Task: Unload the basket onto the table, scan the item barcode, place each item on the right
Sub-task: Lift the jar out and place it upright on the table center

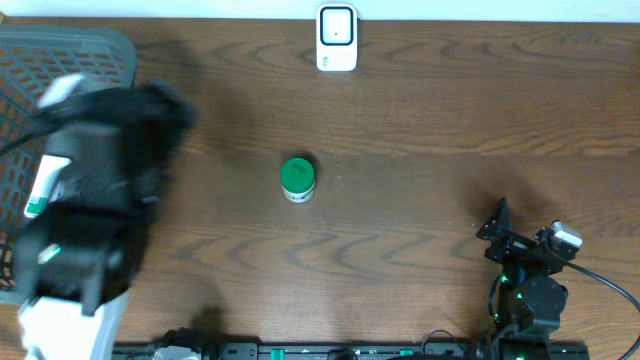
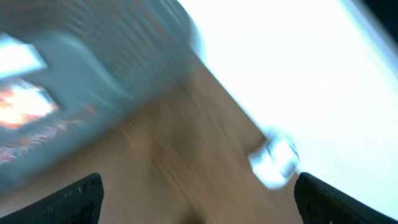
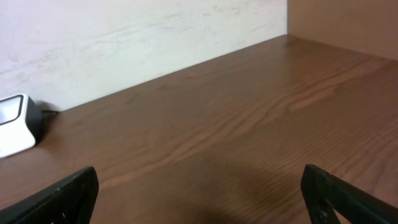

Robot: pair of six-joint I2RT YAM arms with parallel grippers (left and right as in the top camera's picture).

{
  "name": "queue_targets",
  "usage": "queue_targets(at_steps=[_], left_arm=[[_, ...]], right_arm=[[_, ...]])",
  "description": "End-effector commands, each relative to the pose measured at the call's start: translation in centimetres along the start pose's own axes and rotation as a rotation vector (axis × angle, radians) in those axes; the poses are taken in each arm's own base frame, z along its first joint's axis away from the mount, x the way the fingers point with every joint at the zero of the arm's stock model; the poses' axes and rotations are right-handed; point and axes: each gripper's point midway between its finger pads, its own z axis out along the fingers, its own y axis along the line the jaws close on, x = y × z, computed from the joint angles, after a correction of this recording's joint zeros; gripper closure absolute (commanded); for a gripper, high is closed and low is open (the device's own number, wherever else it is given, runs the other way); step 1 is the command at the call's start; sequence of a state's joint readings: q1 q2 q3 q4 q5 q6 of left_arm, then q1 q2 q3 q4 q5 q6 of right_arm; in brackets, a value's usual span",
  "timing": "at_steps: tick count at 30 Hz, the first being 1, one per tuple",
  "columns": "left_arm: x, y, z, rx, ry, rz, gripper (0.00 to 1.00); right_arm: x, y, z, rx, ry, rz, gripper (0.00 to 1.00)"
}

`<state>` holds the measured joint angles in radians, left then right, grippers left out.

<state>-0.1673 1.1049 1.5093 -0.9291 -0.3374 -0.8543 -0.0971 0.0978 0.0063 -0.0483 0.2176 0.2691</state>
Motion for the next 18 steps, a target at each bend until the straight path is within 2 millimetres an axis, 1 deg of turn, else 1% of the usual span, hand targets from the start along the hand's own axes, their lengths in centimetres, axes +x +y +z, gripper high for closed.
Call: queue_targets(at_steps=[1, 3, 4, 5, 7, 8, 9, 11, 13, 14, 15, 16, 18], left_arm=[[-5.1, 5.6, -0.6, -0.128, -0.086, -0.091, 0.05], [-6.3, 8.8, 0.0, -0.209, -0.083, -0.171, 0.05], [-6.6, 10.1, 0.3, -0.242, -0.075, -0.201, 0.05], [-6.8, 11.8, 1.0, -0.291, -0.059, -0.244, 0.05], [-7.0, 16.0, 2.9, -0.416, -0.008, -0.332, 0.05], [-6.9, 17.3, 3.7, -0.462, 0.015, -0.350, 0.05], [-6.7, 18.2, 4.4, -0.492, 0.037, -0.357, 0.05], [-5.9, 20.0, 6.5, -0.557, 0.105, -0.338, 0.05], [-4.8, 21.5, 9.3, -0.614, 0.180, -0.332, 0.05], [-4.4, 22.0, 10.1, -0.631, 0.205, -0.333, 0.05], [-3.1, 23.3, 12.1, -0.679, 0.261, -0.359, 0.05], [-2.0, 24.3, 13.6, -0.720, 0.301, -0.390, 0.05], [-0.6, 25.6, 15.2, -0.770, 0.346, -0.427, 0.05]], right_arm=[[0.0, -0.3, 0.0, 0.016, 0.000, -0.012, 0.01], [0.0, -0.3, 0.0, 0.016, 0.000, -0.012, 0.01], [0.0, -0.3, 0.0, 0.016, 0.000, -0.012, 0.01], [0.0, -0.3, 0.0, 0.016, 0.000, -0.012, 0.01], [0.0, -0.3, 0.0, 0.016, 0.000, -0.012, 0.01], [0.0, -0.3, 0.0, 0.016, 0.000, -0.012, 0.01], [0.0, -0.3, 0.0, 0.016, 0.000, -0.012, 0.01], [0.0, -0.3, 0.0, 0.016, 0.000, -0.012, 0.01], [0.0, -0.3, 0.0, 0.016, 0.000, -0.012, 0.01], [0.0, -0.3, 0.0, 0.016, 0.000, -0.012, 0.01], [0.0, -0.3, 0.0, 0.016, 0.000, -0.012, 0.01], [0.0, -0.3, 0.0, 0.016, 0.000, -0.012, 0.01], [0.0, -0.3, 0.0, 0.016, 0.000, -0.012, 0.01]])
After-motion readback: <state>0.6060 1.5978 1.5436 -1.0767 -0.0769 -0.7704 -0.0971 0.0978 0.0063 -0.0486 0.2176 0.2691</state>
